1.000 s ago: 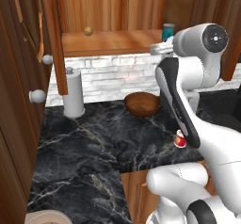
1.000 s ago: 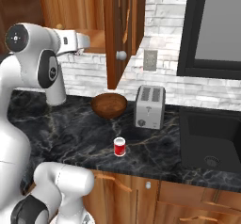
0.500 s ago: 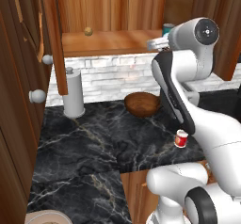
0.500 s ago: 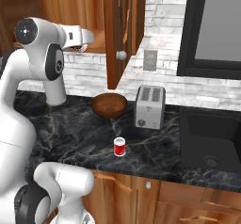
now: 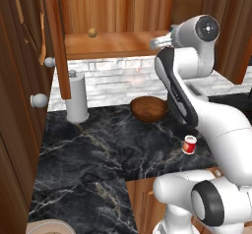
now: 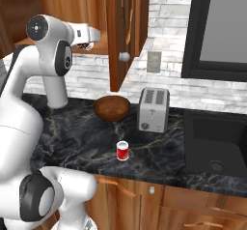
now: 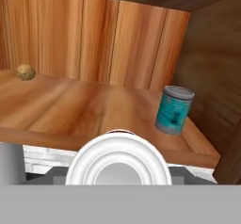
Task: Pick the cans from the counter and place them in their designated side in the cabinet.
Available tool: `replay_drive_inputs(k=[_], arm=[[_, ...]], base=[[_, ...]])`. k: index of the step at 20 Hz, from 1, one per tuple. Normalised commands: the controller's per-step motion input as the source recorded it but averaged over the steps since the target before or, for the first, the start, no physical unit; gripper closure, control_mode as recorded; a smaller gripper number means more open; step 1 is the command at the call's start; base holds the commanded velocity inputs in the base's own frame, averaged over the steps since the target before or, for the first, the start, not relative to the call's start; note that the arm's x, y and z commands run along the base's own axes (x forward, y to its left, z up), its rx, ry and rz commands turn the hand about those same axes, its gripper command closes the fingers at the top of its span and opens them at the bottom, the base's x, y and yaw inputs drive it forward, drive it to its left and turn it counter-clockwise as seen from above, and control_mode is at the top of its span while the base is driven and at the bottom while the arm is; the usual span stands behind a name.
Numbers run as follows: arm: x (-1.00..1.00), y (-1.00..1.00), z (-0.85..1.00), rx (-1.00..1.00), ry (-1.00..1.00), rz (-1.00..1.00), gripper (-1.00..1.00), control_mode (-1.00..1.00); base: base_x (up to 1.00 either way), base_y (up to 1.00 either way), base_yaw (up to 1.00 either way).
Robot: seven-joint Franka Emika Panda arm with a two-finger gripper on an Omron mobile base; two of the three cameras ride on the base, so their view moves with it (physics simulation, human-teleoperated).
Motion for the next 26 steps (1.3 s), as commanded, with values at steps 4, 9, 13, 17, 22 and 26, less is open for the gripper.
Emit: replay_drive_inputs(k=[4, 9, 13, 17, 22, 26], arm=[[0.31, -0.06, 0.0, 0.0, 0.03, 0.0, 1.0, -1.0], [0.28, -0.06, 0.0, 0.0, 0.02, 0.0, 1.0, -1.0], [0.28, -0.08, 0.0, 0.0, 0.02, 0.0, 1.0, -1.0], [0.26, -0.07, -0.03, 0.0, 0.02, 0.0, 1.0, -1.0], [0.28, -0.05, -0.05, 0.0, 0.03, 0.0, 1.0, -1.0], [0.28, -0.04, -0.05, 0.0, 0.03, 0.0, 1.0, -1.0]], base=[[0.0, 0.0, 0.0], [0.0, 0.0, 0.0], [0.0, 0.0, 0.0], [0.0, 0.0, 0.0], [0.0, 0.0, 0.0], [0.0, 0.0, 0.0]])
